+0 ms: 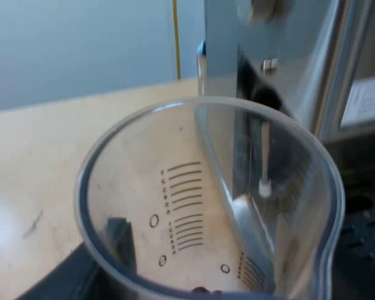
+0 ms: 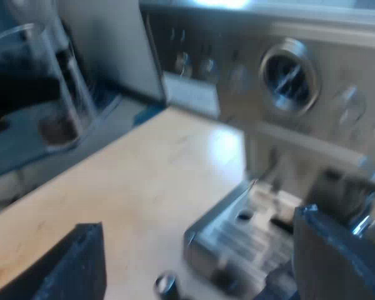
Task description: Pour the beans into the coffee machine
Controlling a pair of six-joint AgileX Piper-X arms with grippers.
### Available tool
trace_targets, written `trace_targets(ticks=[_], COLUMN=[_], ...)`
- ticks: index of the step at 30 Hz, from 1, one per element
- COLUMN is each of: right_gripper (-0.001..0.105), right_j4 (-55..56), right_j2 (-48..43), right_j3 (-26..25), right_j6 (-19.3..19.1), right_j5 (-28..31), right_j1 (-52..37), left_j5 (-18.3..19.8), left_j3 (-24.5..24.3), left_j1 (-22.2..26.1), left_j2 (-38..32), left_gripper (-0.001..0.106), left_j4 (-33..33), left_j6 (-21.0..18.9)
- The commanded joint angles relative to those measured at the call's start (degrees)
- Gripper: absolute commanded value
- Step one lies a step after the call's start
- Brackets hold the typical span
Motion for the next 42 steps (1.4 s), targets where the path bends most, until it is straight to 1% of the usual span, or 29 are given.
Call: trace_targets(ticks=[1,5,8,10,13,18,22,24,25,26,28,31,32,36,39,41,42], right_gripper=[0.061,0.059,0.059,0.059,0.059,0.059,0.059,0.059,0.059,0.059,0.059,0.059,0.059,0.059,0.059,0.059,0.059], right_j4=[-0.87,-0.87,-0.87,-1.28,-3.65,-7.03,-7.25,-7.25,-7.25,-7.25,-7.25,-7.25,-7.25,-7.25,-7.25,-7.25,-7.25], right_j2=[-1.58,-1.7,-1.7,-1.7,-1.7,-1.7,-1.7,-1.7,-1.7,-1.7,-1.7,-1.7,-1.7,-1.7,-1.7,-1.7,-1.7], right_j3=[-2.72,-5.42,-7.41,-8.64,-8.91,-8.91,-8.91,-8.91,-8.91,-8.91,-8.91,-8.91,-8.91,-8.91,-8.91,-8.91,-8.91], right_j6=[-2.05,-5.51,-5.63,-5.63,-5.63,-5.63,-5.63,-5.63,-5.63,-5.63,-5.63,-5.63,-5.63,-5.63,-5.63,-5.63,-5.63], right_j5=[4.27,7.57,7.91,11.17,14.09,14.13,14.01,14.01,14.01,14.01,14.01,14.01,14.01,14.01,14.01,14.01,14.01], right_j1=[0.05,0.05,0.05,0.05,0.05,0.05,0.05,0.05,0.05,0.05,0.05,0.05,0.05,0.05,0.05,0.05,0.05], left_j5=[-0.53,-0.53,-0.53,-0.53,-0.53,-0.15,-0.15,-0.15,-0.15,-0.15,0.83,0.82,0.82,0.71,0.16,-0.06,-0.83], left_j3=[-2.4,-4.21,-5.91,-7.36,-9.16,-11.71,-14.09,-15.93,-17.59,-17.81,-20.54,-23.85,-24.28,-29.22,-32.01,-32.87,-35.75], left_j1=[-0.23,-0.23,-0.23,-0.23,-0.23,-0.23,-0.23,-0.23,-0.39,-0.39,-0.39,-0.96,-1.28,-4.88,-6.33,-6.69,-8.05], left_j2=[-0.53,-0.53,-0.53,-0.53,-0.53,-0.53,0.7,1.94,3.35,3.75,6.23,9.27,9.92,14.49,16.69,17.5,20.32], left_gripper=[0.045,0.045,0.045,0.045,0.045,0.045,0.045,0.045,0.045,0.045,0.045,0.045,0.045,0.045,0.045,0.045,0.045], left_j4=[-0.36,-0.16,1.05,2.09,2.33,2.33,2.76,2.89,2.89,2.89,2.89,2.89,2.89,4.54,6.38,6.98,8.32], left_j6=[-0.18,-0.18,-0.18,-0.18,-0.18,-0.18,-0.18,-0.18,-0.18,-0.18,-0.18,-0.18,-0.18,-0.18,-0.18,-0.18,-0.18])
